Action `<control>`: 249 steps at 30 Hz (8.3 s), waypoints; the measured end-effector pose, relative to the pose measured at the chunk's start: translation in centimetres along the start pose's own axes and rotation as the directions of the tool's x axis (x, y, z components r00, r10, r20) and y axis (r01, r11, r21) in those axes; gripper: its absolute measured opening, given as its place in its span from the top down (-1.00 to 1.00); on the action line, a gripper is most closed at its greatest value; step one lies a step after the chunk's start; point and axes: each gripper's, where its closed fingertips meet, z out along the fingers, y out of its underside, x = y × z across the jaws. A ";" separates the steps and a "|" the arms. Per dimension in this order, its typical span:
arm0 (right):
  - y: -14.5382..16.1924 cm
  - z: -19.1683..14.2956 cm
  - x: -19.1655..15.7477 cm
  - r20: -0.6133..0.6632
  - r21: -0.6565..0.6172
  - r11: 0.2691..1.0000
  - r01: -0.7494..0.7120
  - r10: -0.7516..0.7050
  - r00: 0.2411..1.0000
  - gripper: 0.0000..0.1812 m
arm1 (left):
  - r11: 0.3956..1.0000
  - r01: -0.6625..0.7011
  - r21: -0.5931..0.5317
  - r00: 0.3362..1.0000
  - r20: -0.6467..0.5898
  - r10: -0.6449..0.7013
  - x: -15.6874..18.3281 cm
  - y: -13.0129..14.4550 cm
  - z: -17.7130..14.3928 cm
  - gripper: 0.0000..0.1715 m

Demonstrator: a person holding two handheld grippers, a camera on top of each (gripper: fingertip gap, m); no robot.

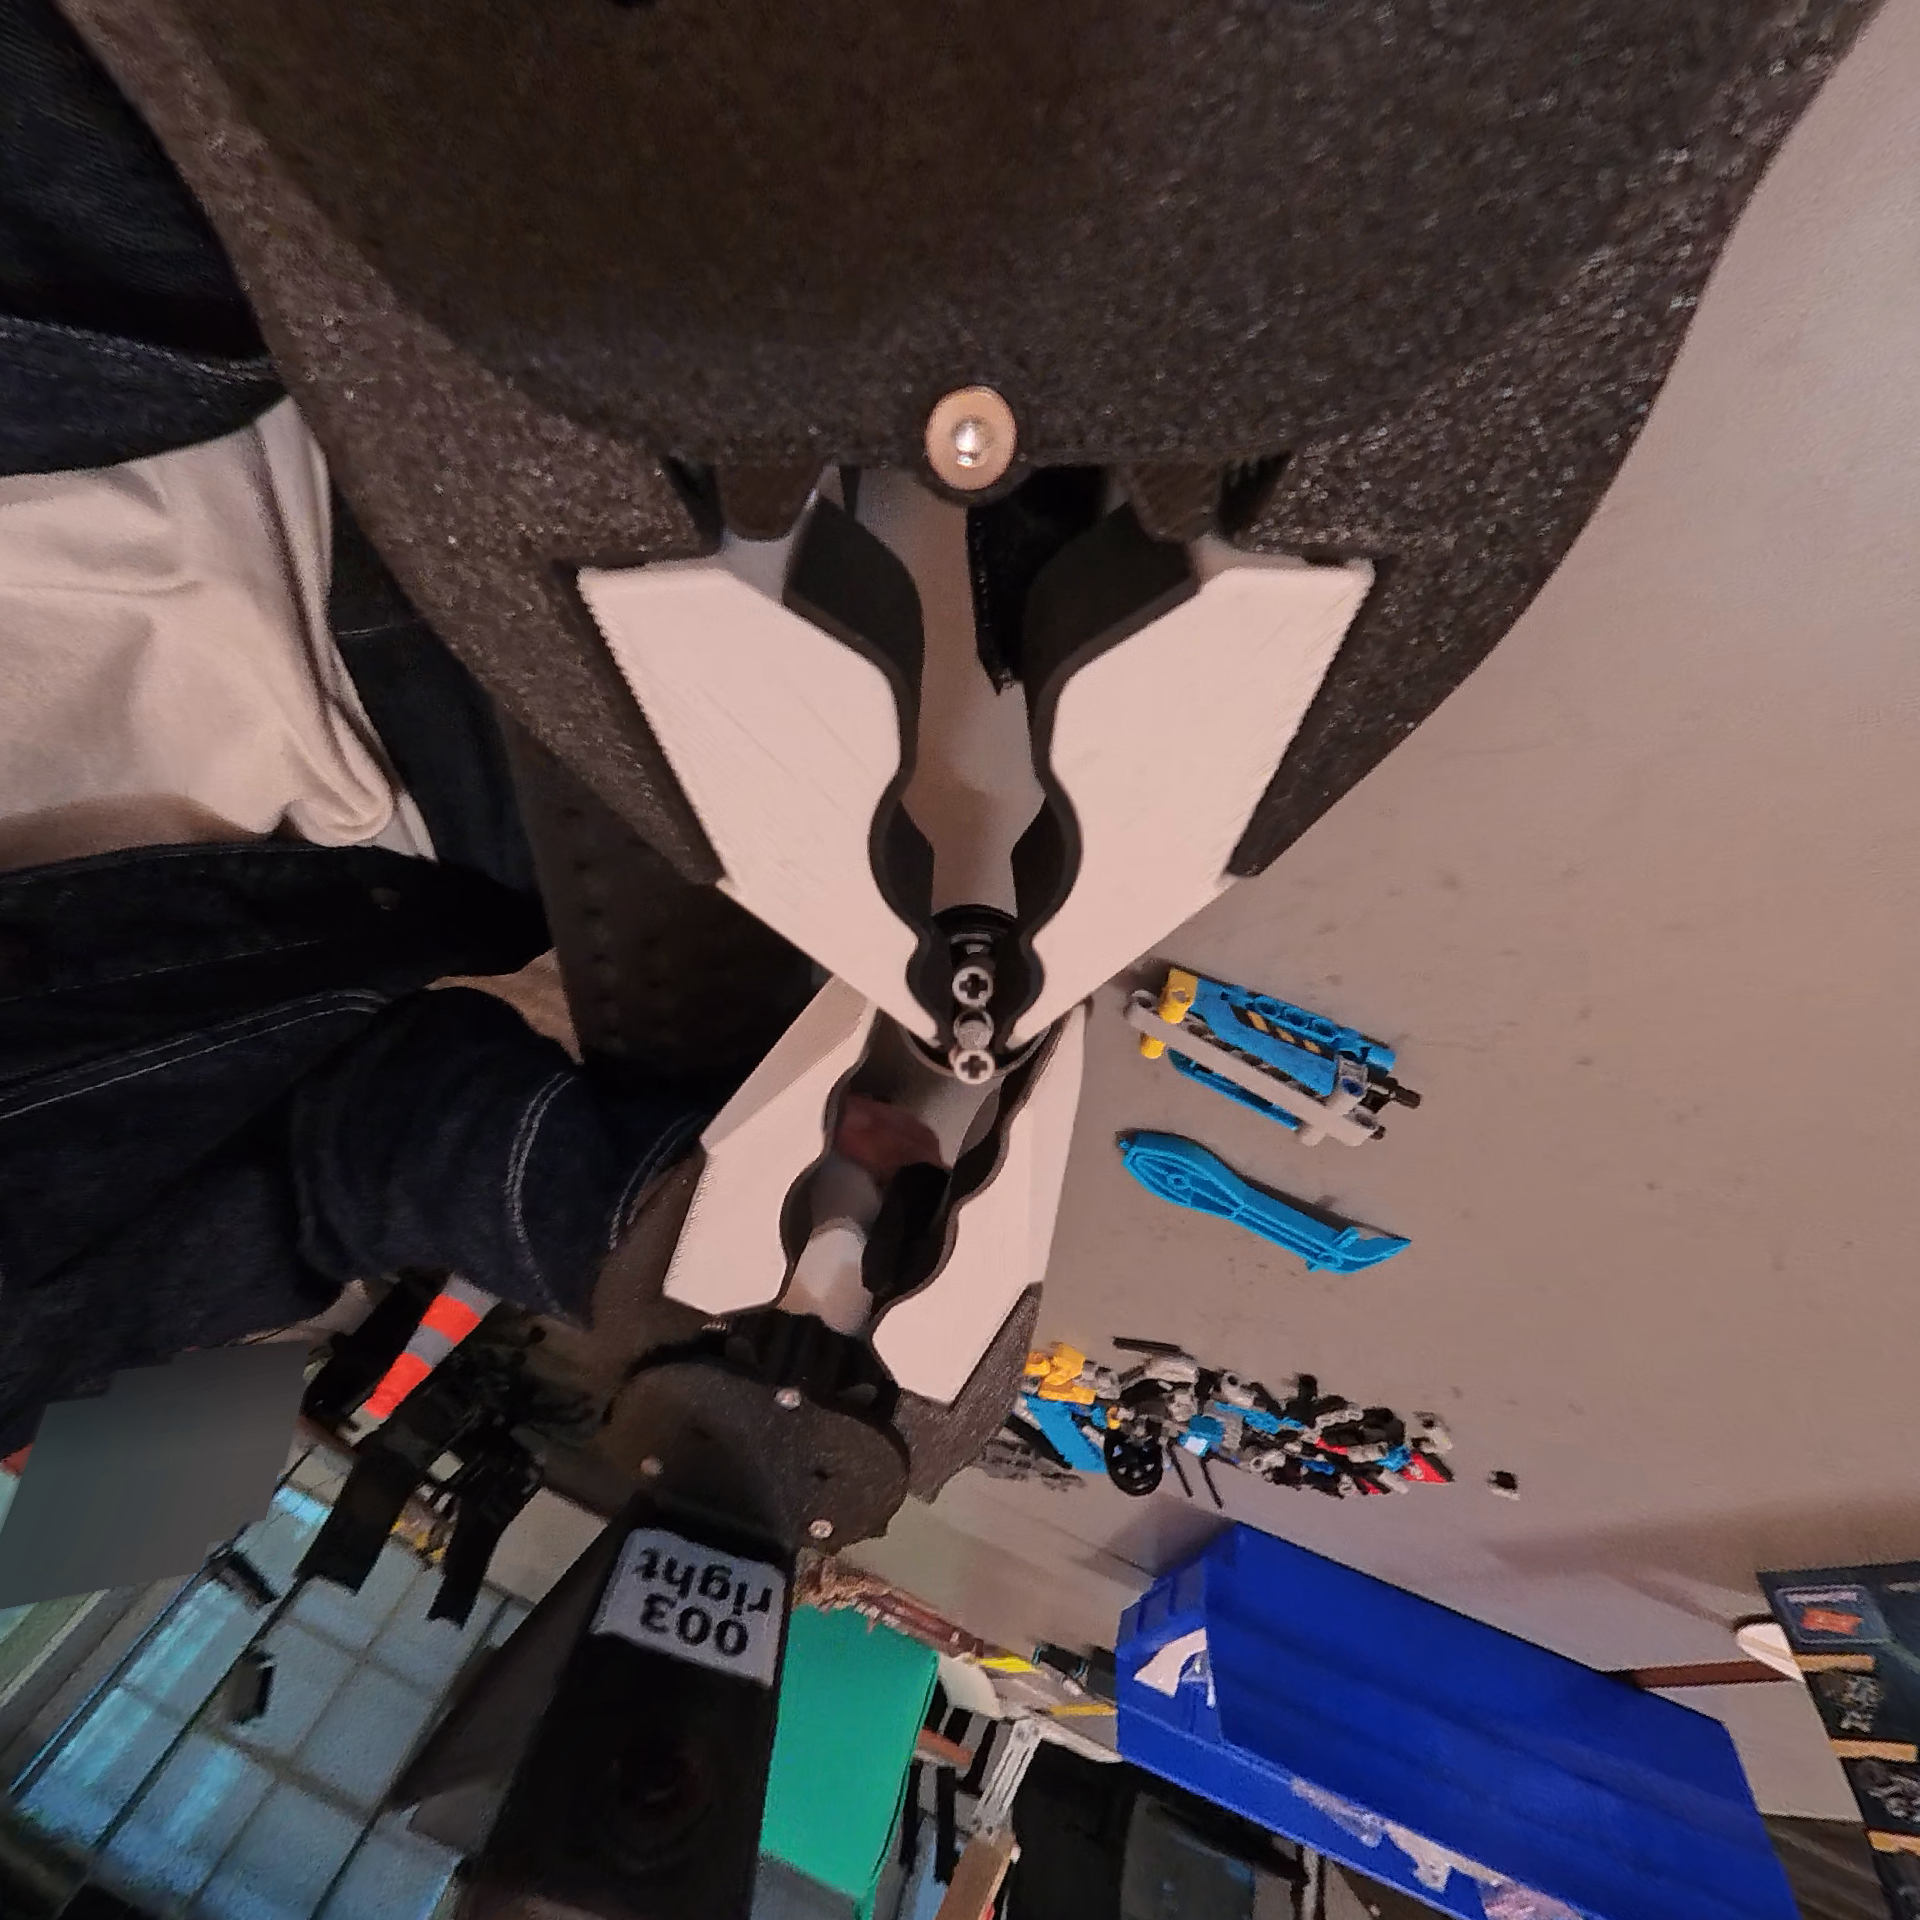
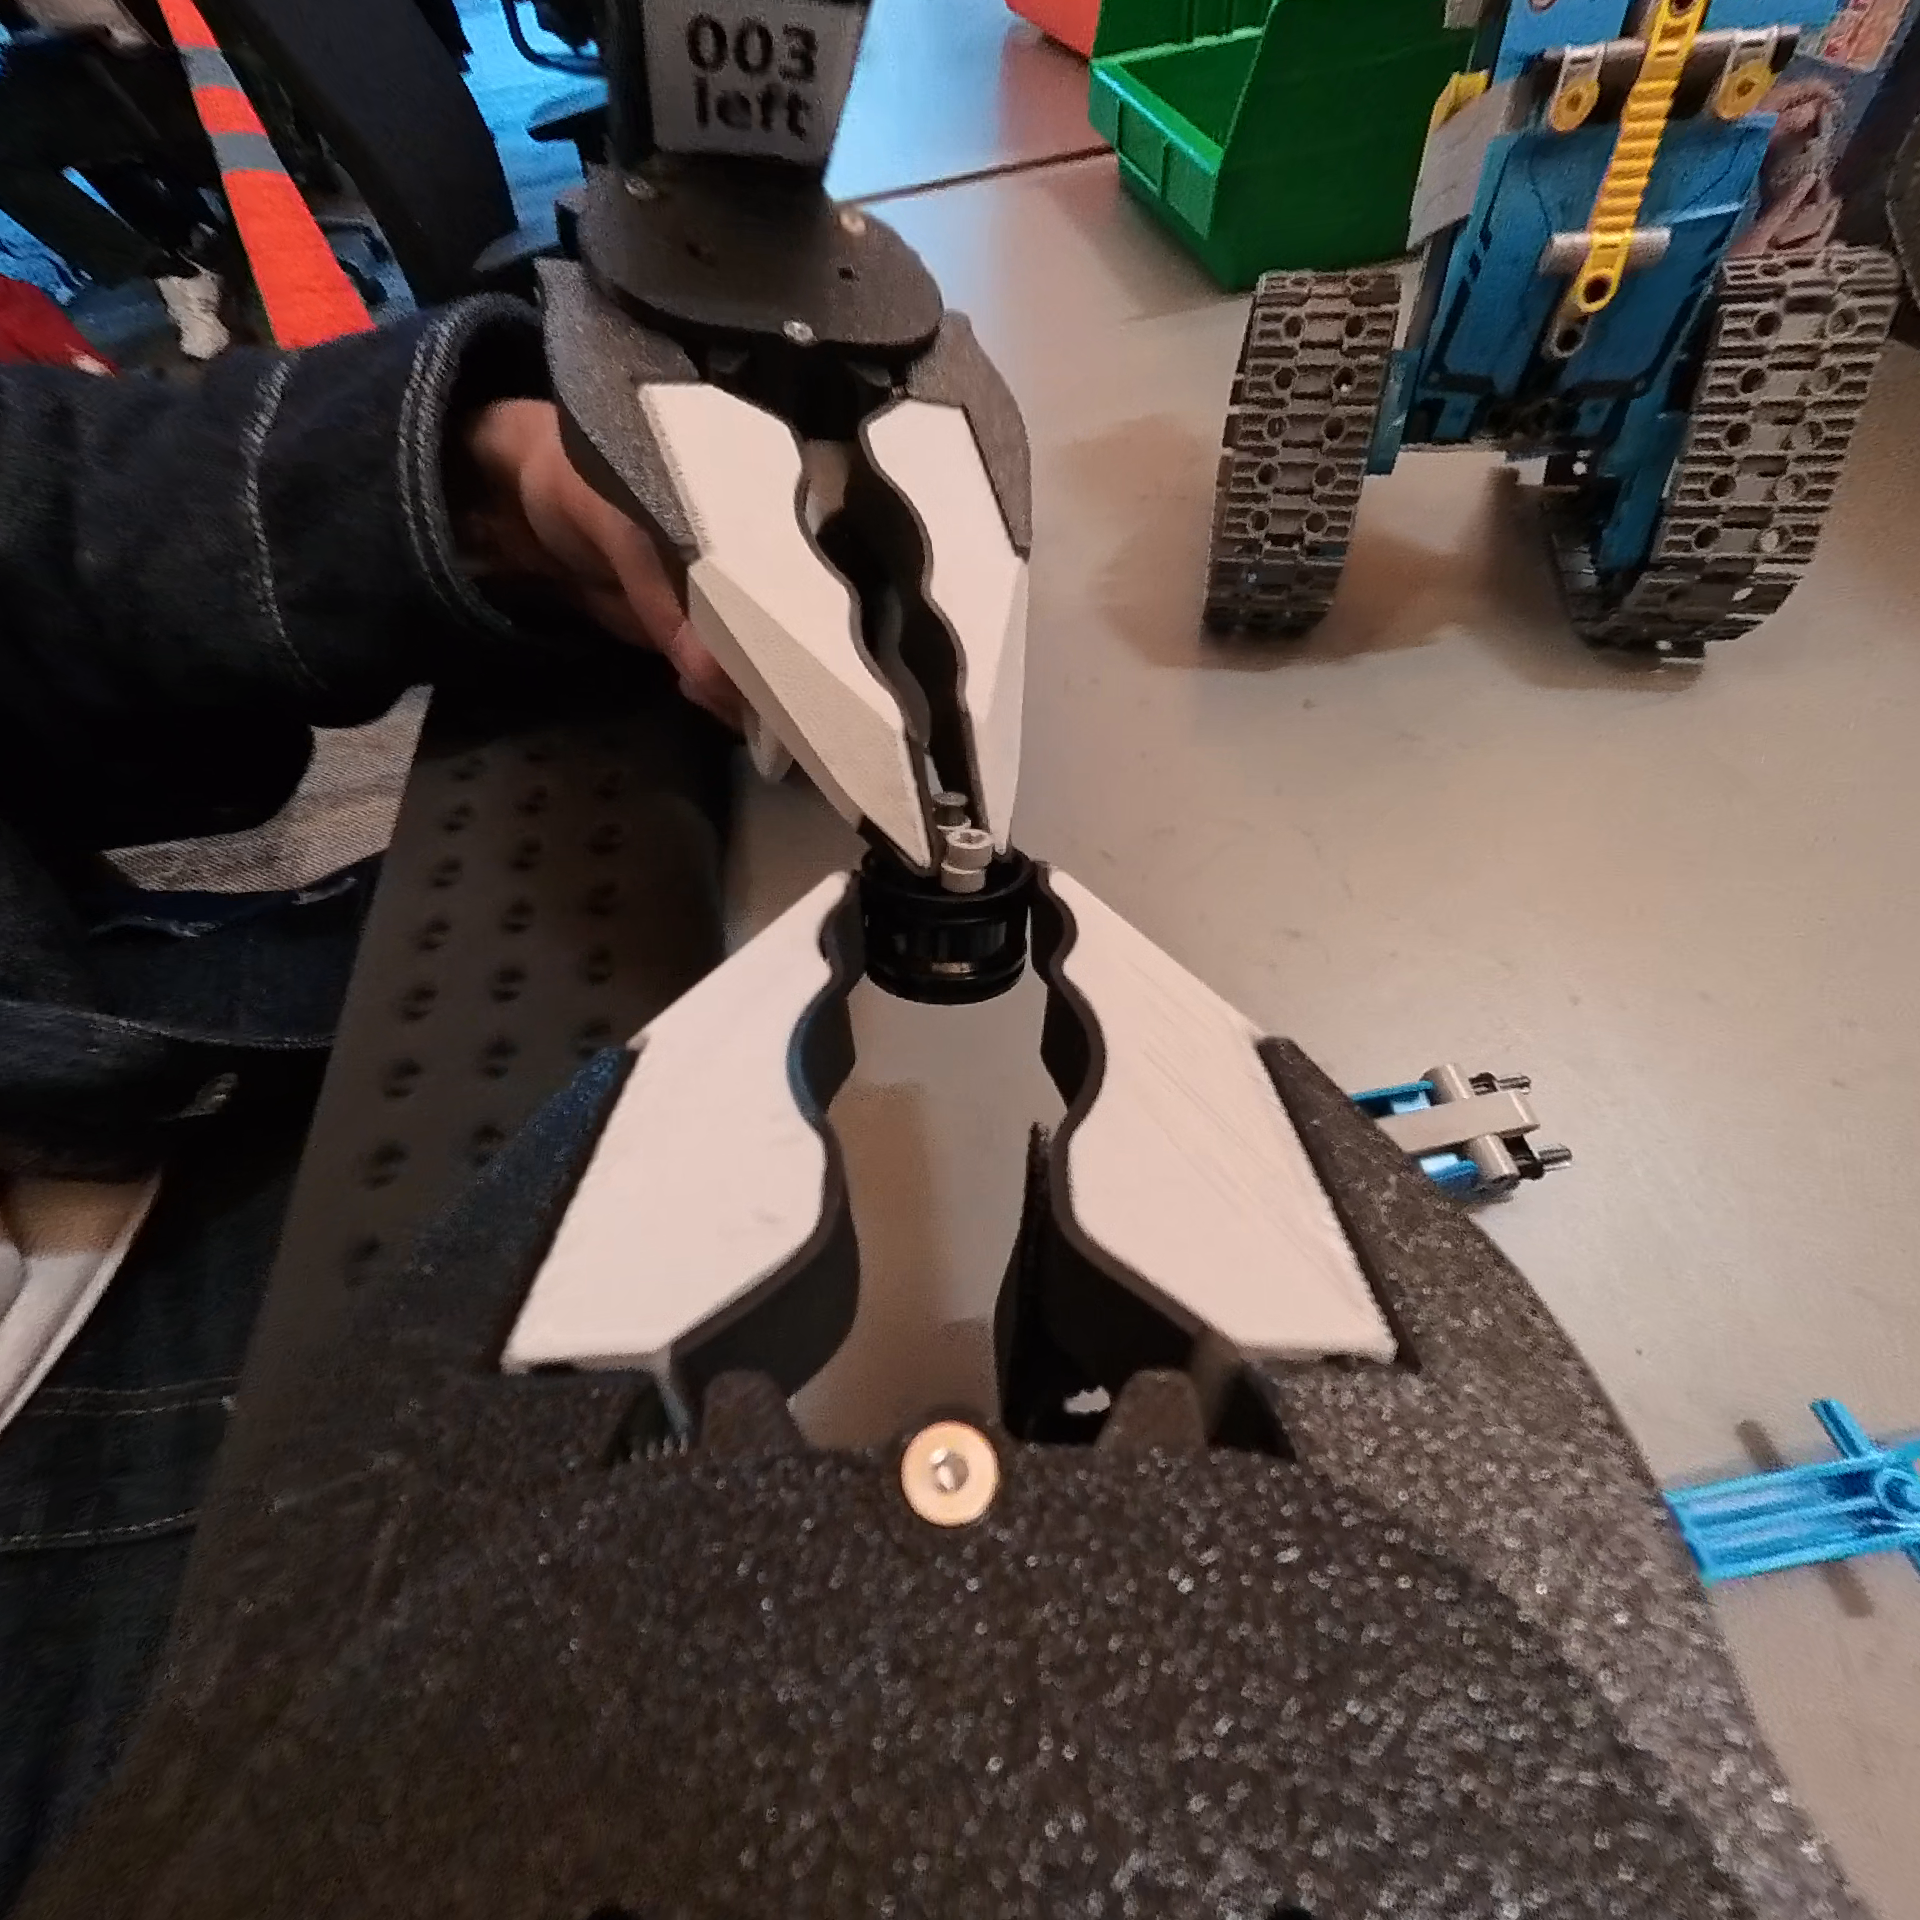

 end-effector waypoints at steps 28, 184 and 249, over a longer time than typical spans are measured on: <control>2.9 0.7 0.9 -0.014 -0.138 0.990 -0.016 0.014 1.000 0.90 | 0.926 -0.107 -0.362 0.971 0.161 0.176 -2.4 5.7 1.4 0.91; -1.8 -1.7 -2.2 0.254 0.116 0.991 -0.073 0.041 0.966 0.98 | 0.942 -0.323 -0.089 0.942 0.067 0.329 1.6 1.5 -1.5 0.65; 2.7 0.6 -0.7 0.051 -0.107 0.978 0.179 -0.175 0.983 0.84 | 0.844 -0.445 -0.300 0.843 0.178 0.508 -0.8 4.0 -0.4 0.66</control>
